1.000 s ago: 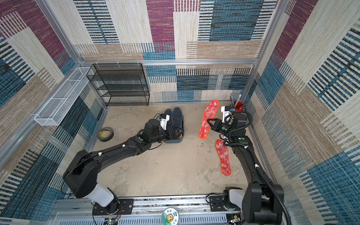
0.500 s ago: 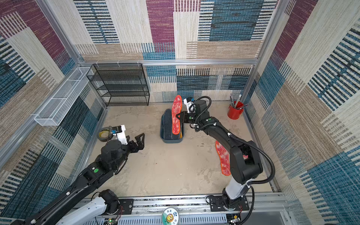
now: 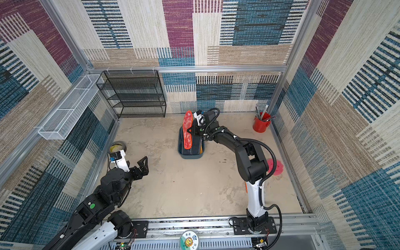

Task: Put the insoles into the storage box
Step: Place the insole in the storage box.

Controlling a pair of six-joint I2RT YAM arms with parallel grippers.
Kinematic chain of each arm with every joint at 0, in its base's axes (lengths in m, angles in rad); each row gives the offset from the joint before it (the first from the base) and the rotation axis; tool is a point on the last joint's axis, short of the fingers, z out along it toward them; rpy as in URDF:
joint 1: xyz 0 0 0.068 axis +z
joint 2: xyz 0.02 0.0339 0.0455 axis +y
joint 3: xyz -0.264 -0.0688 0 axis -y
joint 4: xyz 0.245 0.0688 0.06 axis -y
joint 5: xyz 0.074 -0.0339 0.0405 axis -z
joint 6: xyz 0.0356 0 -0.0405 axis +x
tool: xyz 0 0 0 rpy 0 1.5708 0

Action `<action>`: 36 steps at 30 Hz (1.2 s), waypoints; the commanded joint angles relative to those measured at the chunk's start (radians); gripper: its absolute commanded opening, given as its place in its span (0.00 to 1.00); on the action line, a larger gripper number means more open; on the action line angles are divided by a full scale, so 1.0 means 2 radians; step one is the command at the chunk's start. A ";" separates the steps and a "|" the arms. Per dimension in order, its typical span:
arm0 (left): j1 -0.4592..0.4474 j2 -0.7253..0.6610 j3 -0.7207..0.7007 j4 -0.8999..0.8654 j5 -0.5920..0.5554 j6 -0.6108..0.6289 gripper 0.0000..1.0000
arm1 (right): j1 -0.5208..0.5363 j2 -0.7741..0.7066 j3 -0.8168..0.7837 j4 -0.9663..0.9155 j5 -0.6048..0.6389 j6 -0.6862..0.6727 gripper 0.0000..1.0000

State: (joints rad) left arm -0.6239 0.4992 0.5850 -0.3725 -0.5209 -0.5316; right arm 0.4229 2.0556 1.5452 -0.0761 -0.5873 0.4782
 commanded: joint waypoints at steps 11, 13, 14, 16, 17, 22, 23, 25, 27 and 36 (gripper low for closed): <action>0.002 0.010 0.000 0.009 -0.002 -0.007 0.99 | 0.000 0.052 0.017 0.033 -0.025 0.008 0.00; 0.001 0.013 0.000 0.011 0.000 -0.008 0.99 | 0.000 0.055 0.009 0.046 -0.034 0.015 0.00; 0.001 0.015 0.000 0.012 0.001 -0.009 0.99 | 0.000 0.057 0.004 0.054 -0.039 0.019 0.00; 0.001 0.017 -0.003 0.016 0.002 -0.011 0.99 | 0.000 0.067 0.006 0.056 -0.047 0.019 0.00; 0.001 0.019 -0.004 0.018 0.003 -0.013 0.99 | 0.001 0.070 0.008 0.055 -0.048 0.018 0.00; 0.002 0.023 -0.005 0.022 0.006 -0.015 0.99 | 0.003 0.085 0.012 0.067 -0.054 0.027 0.00; 0.001 0.023 -0.005 0.024 0.006 -0.015 0.99 | 0.004 0.088 0.014 0.068 -0.054 0.028 0.00; 0.002 0.024 -0.005 0.025 0.006 -0.014 0.99 | 0.007 0.093 0.018 0.067 -0.052 0.029 0.00; 0.002 0.024 -0.005 0.024 0.006 -0.014 0.99 | 0.010 0.098 0.022 0.063 -0.051 0.029 0.00; 0.004 0.027 -0.006 0.031 0.011 -0.016 0.99 | 0.013 0.076 0.056 -0.020 0.018 0.009 0.71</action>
State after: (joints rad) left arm -0.6193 0.5491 0.5755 -0.3454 -0.5133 -0.5507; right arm 0.4496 2.2375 1.6367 -0.0624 -0.6193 0.5247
